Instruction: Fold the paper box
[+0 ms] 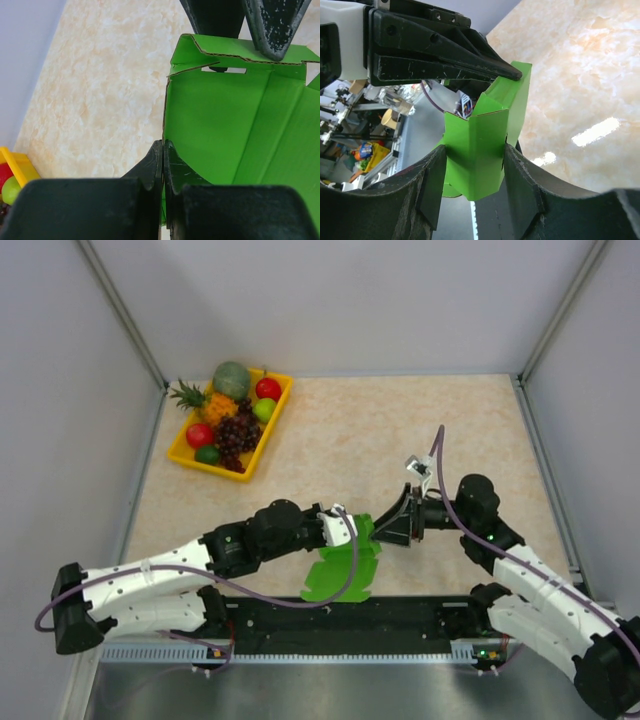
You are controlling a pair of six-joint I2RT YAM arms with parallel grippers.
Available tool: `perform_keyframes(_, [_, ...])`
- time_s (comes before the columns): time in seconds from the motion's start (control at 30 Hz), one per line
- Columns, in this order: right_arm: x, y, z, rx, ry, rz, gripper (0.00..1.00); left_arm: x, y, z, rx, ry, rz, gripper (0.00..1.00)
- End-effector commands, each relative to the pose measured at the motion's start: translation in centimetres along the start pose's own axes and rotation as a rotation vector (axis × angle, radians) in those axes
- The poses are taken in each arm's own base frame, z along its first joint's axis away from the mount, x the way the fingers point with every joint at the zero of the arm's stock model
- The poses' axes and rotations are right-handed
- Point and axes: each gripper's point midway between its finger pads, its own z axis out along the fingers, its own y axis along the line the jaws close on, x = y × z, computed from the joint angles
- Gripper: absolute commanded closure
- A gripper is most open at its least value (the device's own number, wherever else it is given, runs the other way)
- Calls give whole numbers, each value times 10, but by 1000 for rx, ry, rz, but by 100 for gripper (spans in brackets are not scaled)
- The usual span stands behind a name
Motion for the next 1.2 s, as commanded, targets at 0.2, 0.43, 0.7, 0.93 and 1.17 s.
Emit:
perform_keyframes(0.2, [-6, -13, 6, 182, -13, -107, 53, -25, 10, 3, -21, -31, -13, 100])
perform_keyframes(0.43, [-5, -34, 3, 321, -19, -124, 56, -20, 8, 7, -22, -7, -23, 100])
perform_keyframes(0.7, [-3, -44, 4, 411, -38, -122, 57, -16, 9, 15, -40, 32, -38, 100])
perform_keyframes(0.93, [18, -55, 4, 464, 20, -156, 53, -7, 6, 24, -35, 89, -50, 100])
perform_keyframes(1.17, [26, -67, 2, 498, 8, -163, 55, 8, 5, 29, -42, 159, -43, 100])
